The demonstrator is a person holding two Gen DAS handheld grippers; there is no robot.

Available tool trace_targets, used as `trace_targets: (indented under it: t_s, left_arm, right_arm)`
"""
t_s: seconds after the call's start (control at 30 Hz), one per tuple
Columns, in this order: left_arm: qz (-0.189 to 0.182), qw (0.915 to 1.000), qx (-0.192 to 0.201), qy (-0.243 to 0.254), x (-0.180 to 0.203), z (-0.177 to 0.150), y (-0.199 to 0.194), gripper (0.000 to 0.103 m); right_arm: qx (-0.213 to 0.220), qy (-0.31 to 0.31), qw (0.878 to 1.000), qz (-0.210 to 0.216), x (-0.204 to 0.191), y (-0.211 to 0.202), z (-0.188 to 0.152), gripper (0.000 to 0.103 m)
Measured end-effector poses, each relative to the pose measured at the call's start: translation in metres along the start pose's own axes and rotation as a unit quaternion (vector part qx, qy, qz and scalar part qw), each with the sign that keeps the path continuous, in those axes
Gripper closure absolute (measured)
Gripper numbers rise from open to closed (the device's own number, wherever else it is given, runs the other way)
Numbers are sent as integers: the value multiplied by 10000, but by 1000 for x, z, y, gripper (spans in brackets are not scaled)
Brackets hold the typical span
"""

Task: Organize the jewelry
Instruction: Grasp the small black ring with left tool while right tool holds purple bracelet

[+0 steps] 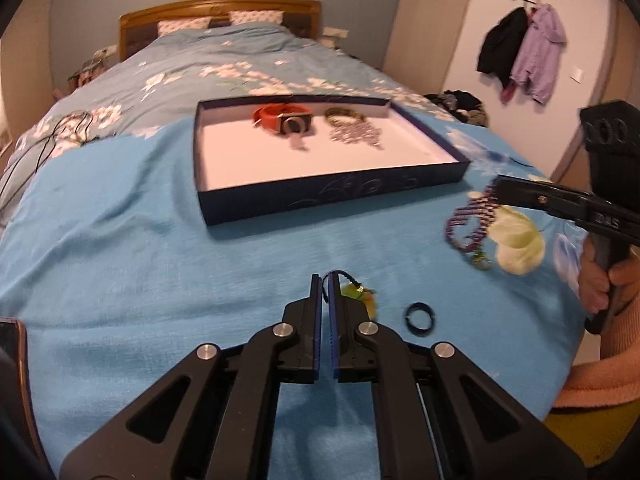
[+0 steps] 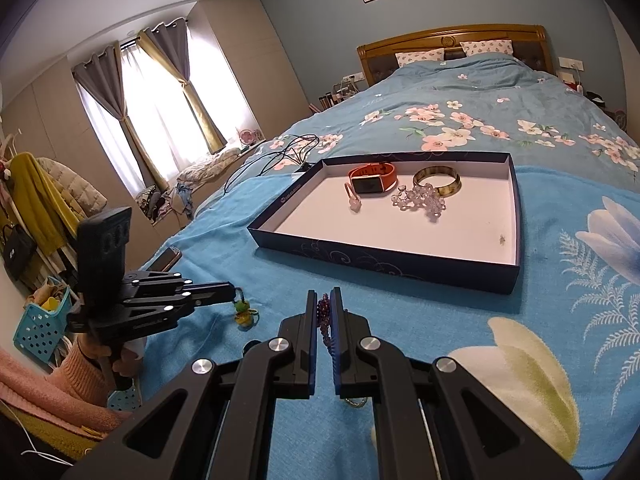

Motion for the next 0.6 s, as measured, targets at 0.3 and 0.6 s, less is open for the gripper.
trace_targets:
  t_s: [0.3, 0.6]
  left_arm:
    - [-325, 9994, 149, -8, 7, -2, -11, 84]
    - [-667, 9936, -87, 902, 65, -19, -8, 78]
  right_arm:
    - [12, -11, 10000, 7, -1, 0, 1, 98]
    - [66, -82, 9999, 0, -4, -1, 8, 98]
Point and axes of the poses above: each gripper's, at about its wrist camera, not at the fingertips, and y roughly the way its jaws point, x to its right, z to its top, the point moved 7 cm from there along y, roughly the way its jaws point, and after that the axes turned 11 degrees about z, right-handed, at the moved point
